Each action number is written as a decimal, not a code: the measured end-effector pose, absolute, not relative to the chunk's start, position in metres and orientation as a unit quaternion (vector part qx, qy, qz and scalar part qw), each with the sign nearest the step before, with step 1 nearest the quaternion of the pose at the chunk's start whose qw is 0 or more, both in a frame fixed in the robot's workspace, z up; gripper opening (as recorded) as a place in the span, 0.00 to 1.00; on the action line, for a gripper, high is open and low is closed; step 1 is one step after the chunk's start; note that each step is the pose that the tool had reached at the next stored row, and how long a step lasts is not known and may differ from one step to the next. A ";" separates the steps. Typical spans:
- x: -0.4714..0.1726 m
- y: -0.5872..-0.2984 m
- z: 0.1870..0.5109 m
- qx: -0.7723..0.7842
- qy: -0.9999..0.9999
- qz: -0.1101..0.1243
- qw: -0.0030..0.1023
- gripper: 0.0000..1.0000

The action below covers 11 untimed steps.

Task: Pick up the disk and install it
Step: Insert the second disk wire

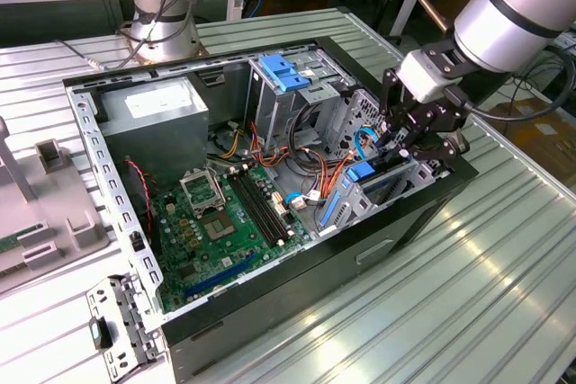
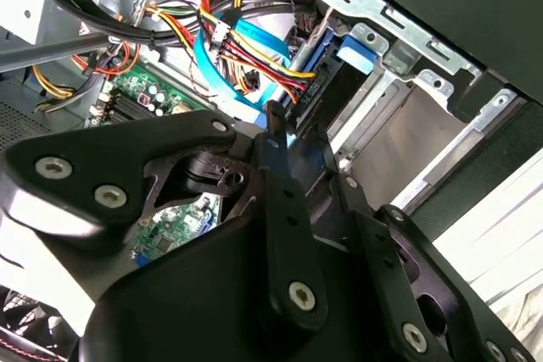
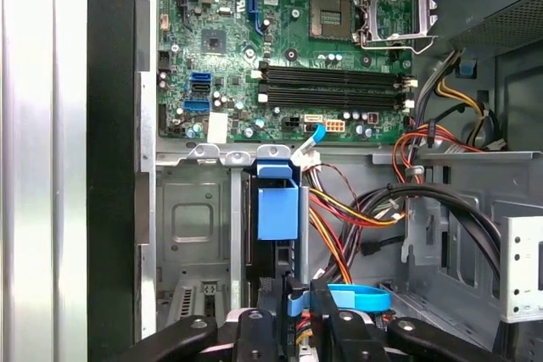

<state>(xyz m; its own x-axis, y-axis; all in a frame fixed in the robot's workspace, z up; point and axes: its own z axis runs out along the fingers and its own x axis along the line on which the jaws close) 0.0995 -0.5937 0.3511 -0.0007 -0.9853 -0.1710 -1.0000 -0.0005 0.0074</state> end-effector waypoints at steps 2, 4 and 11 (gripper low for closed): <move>0.100 -0.594 0.351 -0.704 0.705 0.064 0.059 0.22; 0.100 -0.594 0.352 -0.704 0.705 0.064 0.058 0.16; 0.100 -0.594 0.349 -0.704 0.705 0.064 0.058 0.16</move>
<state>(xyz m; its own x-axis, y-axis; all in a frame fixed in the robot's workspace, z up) 0.1001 -0.5941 0.3494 -0.0010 -0.9851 -0.1722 -1.0000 -0.0005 0.0089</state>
